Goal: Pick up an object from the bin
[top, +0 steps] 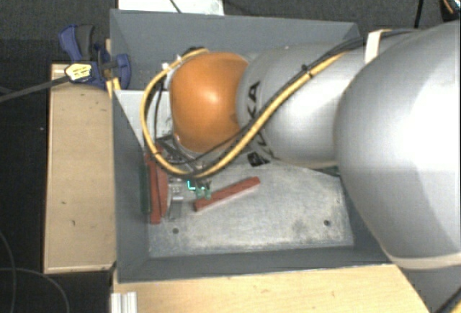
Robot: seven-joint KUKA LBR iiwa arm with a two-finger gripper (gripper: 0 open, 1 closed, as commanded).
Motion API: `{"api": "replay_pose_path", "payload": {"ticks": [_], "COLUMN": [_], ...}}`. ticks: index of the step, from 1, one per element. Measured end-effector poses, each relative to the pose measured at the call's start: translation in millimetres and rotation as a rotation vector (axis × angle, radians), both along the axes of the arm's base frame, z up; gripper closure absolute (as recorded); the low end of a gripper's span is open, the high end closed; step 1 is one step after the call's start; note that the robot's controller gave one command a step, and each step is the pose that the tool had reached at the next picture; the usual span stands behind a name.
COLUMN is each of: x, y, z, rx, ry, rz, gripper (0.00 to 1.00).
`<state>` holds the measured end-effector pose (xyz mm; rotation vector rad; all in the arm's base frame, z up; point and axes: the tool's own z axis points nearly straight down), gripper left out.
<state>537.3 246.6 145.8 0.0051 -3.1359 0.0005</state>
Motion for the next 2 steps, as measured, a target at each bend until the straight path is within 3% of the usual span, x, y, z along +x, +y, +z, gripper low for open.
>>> {"api": "replay_pose_path", "payload": {"ticks": [1,2], "x": [20.3,18.5], "y": [-32,-100], "z": [-80,-6], "rx": [-0.003,0.0], "ry": [-0.001,-0.014], "rz": [-0.027,-0.069], "gripper": [0.0,0.0]}}
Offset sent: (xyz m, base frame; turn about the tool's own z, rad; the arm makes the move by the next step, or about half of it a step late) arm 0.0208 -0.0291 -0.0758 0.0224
